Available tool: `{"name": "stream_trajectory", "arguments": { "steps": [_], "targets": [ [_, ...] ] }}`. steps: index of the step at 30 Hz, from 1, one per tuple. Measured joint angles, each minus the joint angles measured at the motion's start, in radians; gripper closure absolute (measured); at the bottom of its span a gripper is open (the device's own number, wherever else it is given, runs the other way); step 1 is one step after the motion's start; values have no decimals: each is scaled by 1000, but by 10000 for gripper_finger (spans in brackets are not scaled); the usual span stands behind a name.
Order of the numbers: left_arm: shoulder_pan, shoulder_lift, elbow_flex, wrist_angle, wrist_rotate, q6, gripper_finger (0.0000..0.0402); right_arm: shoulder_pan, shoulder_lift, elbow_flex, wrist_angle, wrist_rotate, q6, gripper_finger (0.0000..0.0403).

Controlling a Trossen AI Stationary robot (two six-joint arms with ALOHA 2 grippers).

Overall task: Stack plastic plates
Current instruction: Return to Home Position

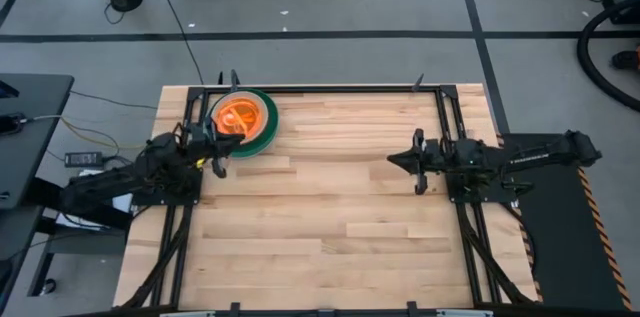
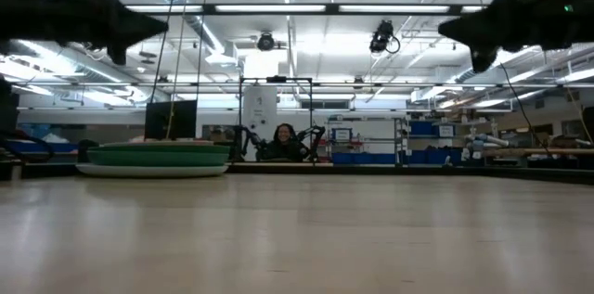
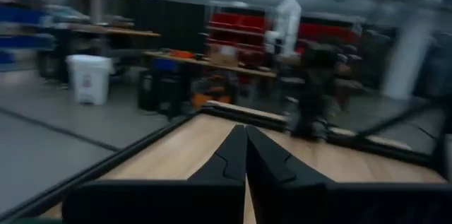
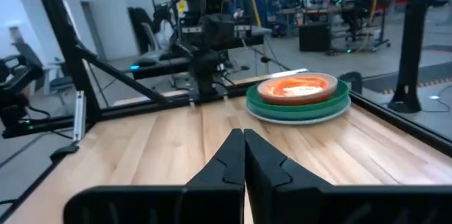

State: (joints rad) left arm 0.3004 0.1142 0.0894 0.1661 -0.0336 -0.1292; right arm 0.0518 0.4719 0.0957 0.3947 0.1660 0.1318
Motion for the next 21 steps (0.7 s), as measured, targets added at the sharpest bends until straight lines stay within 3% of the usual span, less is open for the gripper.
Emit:
{"name": "stream_trajectory", "arguments": {
  "steps": [3,10,16,21],
  "targets": [
    [-32,-43,-60,27,-52,-13,395,2,-90,-81,1,5,22,398],
    [-127,-112,-81,45,-59,85,398,73,-234,-89,-85,10,-25,399],
    [-139,-100,-81,30,-53,58,390,99,-263,-89,-97,30,-55,385],
    [-168,-103,-81,32,-34,39,388,99,-261,-89,-95,27,56,379]
  ]
}}
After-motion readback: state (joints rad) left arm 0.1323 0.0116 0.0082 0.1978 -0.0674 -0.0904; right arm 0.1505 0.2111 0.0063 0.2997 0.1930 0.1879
